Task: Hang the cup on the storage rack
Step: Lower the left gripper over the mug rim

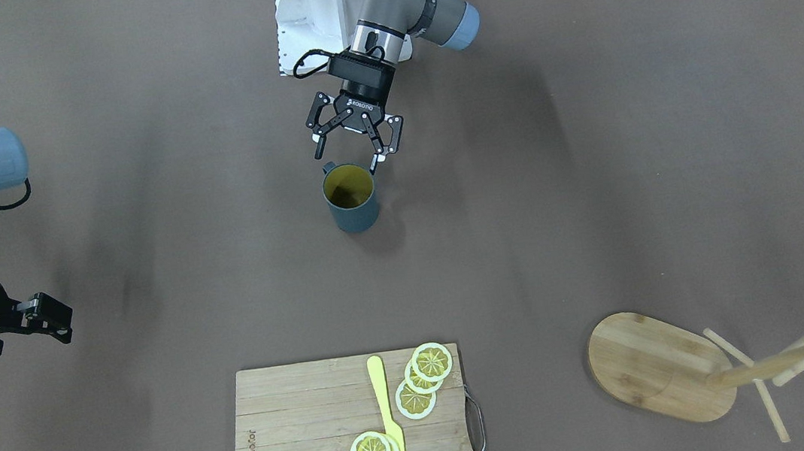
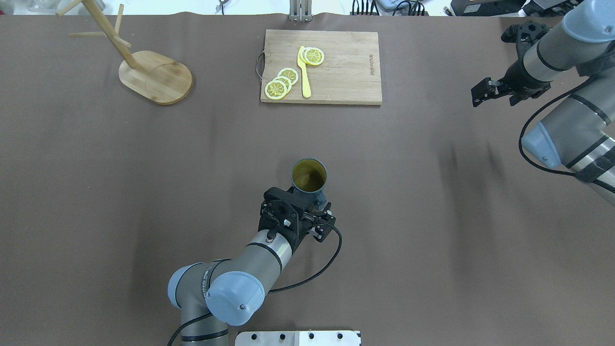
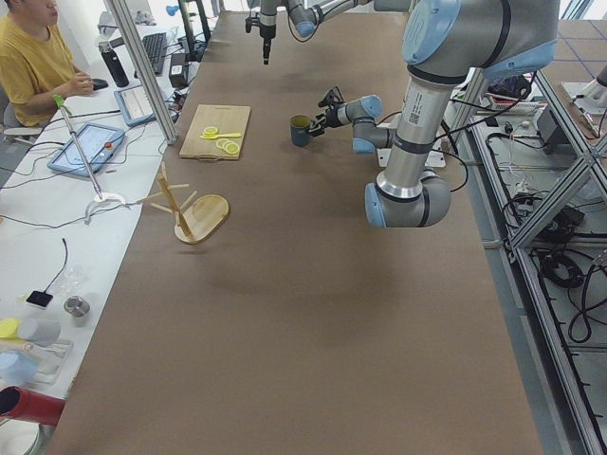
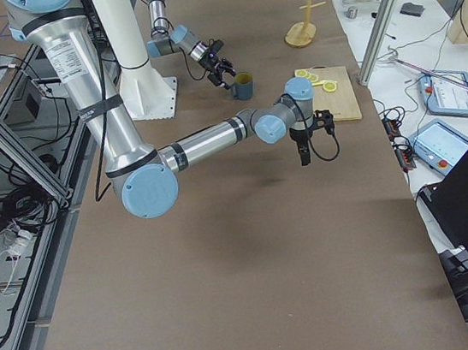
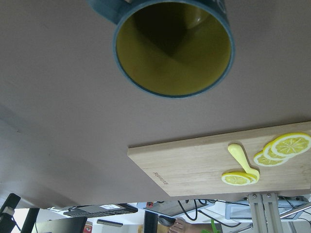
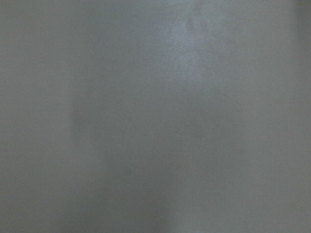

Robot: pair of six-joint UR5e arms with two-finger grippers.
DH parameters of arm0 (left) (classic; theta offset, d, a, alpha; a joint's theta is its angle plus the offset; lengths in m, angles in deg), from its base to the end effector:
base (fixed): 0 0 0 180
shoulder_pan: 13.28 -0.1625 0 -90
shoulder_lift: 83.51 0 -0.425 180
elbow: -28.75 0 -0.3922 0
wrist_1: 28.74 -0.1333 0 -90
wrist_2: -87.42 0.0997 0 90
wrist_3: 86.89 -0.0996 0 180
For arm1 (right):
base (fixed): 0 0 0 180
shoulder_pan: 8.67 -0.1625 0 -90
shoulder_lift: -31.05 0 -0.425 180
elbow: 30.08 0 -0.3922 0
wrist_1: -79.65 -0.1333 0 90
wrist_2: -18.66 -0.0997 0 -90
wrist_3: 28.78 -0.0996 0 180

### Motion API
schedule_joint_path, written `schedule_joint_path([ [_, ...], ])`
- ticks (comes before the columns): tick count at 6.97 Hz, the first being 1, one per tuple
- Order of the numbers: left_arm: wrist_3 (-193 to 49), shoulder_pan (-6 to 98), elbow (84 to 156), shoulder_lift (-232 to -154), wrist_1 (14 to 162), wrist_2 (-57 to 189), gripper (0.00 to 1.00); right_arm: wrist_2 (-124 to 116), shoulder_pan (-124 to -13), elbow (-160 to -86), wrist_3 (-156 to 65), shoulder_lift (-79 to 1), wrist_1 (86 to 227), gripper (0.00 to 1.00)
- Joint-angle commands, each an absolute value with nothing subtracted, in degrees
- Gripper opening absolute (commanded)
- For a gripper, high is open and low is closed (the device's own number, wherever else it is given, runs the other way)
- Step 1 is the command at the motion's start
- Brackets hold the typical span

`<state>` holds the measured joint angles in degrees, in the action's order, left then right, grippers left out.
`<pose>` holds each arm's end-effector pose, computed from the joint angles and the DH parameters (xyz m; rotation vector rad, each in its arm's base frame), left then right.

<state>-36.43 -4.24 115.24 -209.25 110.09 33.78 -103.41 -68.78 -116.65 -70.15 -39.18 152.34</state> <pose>0.6361 -0.2960 0.2123 1.0274 1.0166 -0.0124 -0.2541 -0.6035 0.4671 0.1480 -0.7738 0.0256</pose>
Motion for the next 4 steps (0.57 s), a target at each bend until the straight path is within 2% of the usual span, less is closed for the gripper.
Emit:
schedule_joint_path([
  [1,-36.44,-3.35,115.15,-209.54,109.96,33.81,0.97,-103.42,-68.78,-116.65,-70.18,-39.17,152.34,1.0],
  [4,-36.53,-2.47,114.45,-209.54,109.6,33.89,0.97,-103.42,-68.78,-116.65,-70.36,-39.26,152.34,1.0],
])
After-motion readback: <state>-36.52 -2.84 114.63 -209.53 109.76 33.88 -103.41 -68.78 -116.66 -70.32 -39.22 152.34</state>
